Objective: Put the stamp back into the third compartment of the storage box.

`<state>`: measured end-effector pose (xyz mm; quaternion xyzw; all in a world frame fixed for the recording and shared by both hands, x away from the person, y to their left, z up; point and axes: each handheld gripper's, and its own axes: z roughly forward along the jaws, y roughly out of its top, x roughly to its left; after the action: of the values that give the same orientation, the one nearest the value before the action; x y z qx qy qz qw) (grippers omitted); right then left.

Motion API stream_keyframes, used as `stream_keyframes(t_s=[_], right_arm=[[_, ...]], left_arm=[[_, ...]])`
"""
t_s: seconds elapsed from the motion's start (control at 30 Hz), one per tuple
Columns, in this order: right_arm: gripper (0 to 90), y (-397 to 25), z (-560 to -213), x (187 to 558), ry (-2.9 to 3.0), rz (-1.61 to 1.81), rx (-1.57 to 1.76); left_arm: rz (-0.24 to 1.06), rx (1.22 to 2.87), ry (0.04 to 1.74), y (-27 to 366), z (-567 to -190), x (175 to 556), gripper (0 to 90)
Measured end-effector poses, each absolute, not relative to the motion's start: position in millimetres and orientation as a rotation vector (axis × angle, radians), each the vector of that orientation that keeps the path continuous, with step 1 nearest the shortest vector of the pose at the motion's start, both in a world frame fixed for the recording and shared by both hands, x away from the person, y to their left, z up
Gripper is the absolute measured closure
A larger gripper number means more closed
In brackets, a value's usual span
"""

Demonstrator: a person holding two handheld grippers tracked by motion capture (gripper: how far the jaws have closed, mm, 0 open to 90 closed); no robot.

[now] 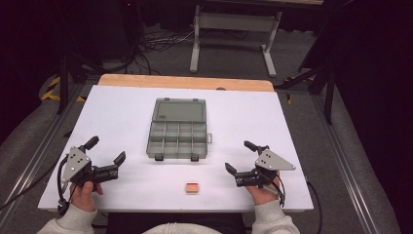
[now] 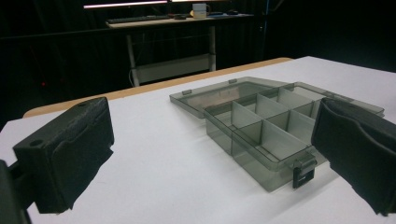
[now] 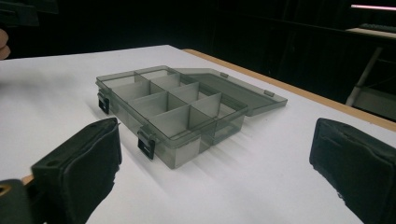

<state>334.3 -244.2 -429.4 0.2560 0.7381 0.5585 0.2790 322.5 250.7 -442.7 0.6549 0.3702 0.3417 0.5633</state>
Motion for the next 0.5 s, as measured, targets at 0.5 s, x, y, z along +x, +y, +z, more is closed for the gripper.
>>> stream_keyframes(t_s=[0.5], right_arm=[[3.6, -239.6, -429.7, 334.1, 2.017, 1.512, 0.671]], left_arm=[[0.811, 1.544, 0.869, 251.3, -442.5, 322.1, 0.1]])
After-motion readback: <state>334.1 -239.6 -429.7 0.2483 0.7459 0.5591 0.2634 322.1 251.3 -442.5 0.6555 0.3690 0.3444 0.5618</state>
